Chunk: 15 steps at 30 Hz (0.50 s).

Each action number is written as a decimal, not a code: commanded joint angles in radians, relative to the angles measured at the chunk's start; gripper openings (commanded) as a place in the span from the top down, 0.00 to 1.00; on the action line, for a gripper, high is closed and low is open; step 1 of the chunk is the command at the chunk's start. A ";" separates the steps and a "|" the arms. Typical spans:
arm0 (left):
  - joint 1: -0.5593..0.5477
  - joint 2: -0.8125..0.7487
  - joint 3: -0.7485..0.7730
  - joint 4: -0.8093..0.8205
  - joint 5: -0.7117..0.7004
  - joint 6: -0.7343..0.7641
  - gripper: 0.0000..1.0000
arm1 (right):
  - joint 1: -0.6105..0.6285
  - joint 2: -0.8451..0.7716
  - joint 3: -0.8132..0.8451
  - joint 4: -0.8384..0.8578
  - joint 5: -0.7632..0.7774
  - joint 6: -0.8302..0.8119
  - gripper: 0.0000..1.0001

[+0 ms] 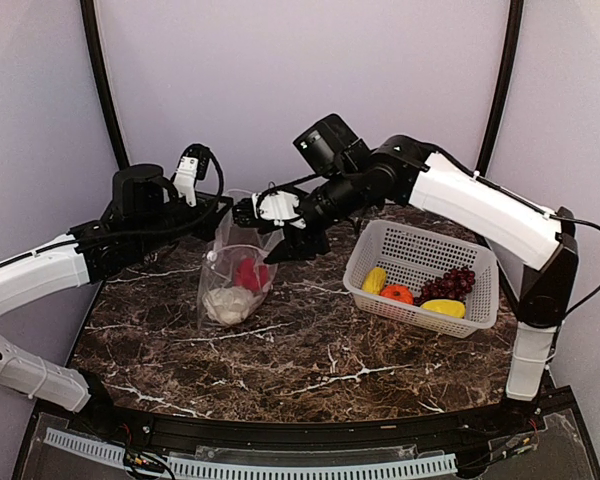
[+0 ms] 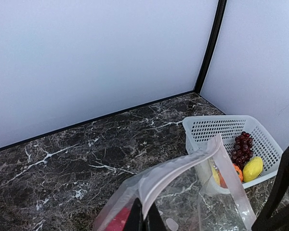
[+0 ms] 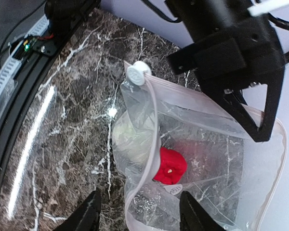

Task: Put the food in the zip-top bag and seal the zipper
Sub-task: Adjust the zipper food storage bag at the center of the board.

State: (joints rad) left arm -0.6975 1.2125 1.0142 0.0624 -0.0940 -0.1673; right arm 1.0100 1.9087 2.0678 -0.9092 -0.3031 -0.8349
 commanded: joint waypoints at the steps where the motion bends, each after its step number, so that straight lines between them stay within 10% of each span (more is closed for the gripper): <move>1: 0.004 -0.066 -0.027 0.060 0.011 0.043 0.99 | -0.048 -0.074 0.031 -0.020 -0.074 0.044 0.41; 11: 0.004 -0.046 -0.012 0.029 -0.011 0.050 0.99 | -0.381 -0.236 -0.182 0.151 -0.133 0.189 0.02; 15: 0.004 -0.040 -0.011 0.027 -0.007 0.045 0.99 | -0.536 -0.308 -0.349 0.243 -0.129 0.255 0.01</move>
State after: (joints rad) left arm -0.6975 1.1744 0.9970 0.0734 -0.1013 -0.1261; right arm 0.5804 1.6485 1.8427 -0.7761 -0.4114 -0.6811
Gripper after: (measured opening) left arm 0.011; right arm 0.986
